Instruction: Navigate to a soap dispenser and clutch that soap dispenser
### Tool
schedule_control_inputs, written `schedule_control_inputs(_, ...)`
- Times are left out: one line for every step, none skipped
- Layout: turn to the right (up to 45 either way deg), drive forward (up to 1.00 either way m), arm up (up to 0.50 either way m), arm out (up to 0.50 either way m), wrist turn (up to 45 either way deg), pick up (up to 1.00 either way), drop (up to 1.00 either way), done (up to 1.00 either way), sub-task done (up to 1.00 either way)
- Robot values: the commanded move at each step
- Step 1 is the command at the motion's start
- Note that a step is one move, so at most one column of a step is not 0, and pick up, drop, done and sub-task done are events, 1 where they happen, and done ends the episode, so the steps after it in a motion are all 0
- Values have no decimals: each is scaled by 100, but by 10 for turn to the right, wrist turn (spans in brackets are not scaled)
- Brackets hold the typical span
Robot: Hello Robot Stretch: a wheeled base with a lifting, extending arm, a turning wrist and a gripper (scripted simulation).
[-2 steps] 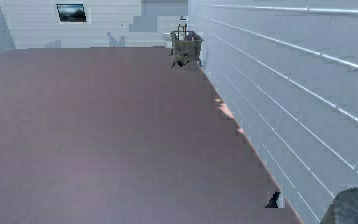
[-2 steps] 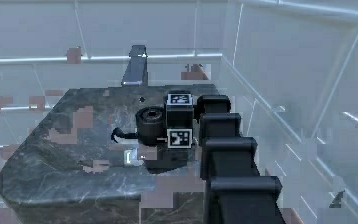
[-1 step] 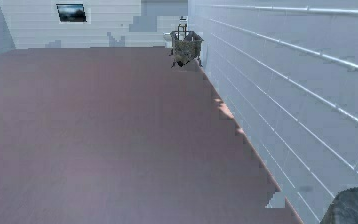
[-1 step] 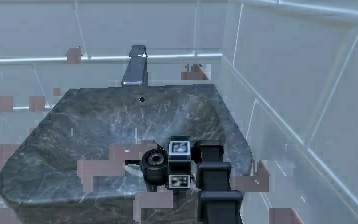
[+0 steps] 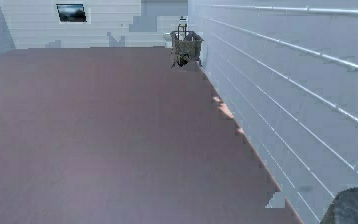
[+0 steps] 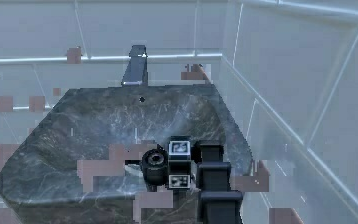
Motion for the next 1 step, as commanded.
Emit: schedule_control_inputs(0, 0, 8, 0, 0, 0, 0, 0, 0)
